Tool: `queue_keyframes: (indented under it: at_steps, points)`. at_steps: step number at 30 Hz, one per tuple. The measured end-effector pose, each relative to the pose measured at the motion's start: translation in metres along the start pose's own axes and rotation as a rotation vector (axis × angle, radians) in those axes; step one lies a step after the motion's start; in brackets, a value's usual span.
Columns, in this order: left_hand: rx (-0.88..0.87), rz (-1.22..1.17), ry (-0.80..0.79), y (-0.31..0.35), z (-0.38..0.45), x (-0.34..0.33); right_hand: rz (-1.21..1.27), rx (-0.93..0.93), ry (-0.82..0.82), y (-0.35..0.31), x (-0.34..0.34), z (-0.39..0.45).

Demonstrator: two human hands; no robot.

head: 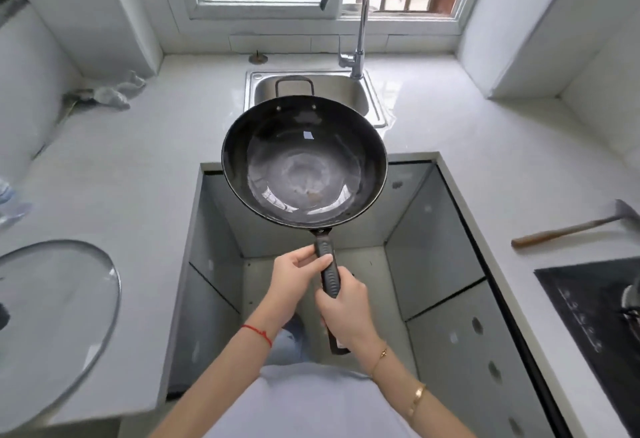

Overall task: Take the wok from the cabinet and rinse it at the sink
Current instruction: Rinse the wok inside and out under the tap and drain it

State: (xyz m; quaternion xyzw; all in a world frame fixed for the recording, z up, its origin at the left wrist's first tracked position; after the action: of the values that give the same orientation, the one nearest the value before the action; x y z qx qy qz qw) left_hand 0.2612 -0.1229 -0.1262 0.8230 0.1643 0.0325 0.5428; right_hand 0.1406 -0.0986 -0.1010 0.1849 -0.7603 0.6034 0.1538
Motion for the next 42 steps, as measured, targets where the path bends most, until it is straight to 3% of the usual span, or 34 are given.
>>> queue_keyframes:
  at_steps: [10,21,31,42]
  points:
    - [0.036,0.04,-0.038,0.089,0.203,-0.011,0.049,-0.037,-0.034,-0.077,-0.032,0.201]
    - [0.132,0.078,-0.004,0.118,0.347,-0.038,0.057,-0.093,-0.096,-0.092,-0.044,0.351]
    - [0.167,0.067,0.11,0.123,0.421,-0.075,-0.019,-0.113,-0.211,-0.075,-0.037,0.448]
    - [0.244,0.065,0.1,0.113,0.44,-0.067,-0.011,-0.131,-0.243,-0.063,-0.053,0.468]
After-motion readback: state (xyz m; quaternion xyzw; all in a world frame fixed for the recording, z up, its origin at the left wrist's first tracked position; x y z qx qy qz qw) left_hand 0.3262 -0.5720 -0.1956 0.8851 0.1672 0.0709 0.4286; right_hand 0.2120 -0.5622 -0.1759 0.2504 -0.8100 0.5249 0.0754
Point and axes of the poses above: each hand's wrist, its own z-axis towards the middle knuckle, its own x-axis out of the back of the hand, y = z × x, the point moved 7 cm from there along z, towards the middle knuckle, and after that the axes turned 4 degrees about y, right-handed, at the moved point
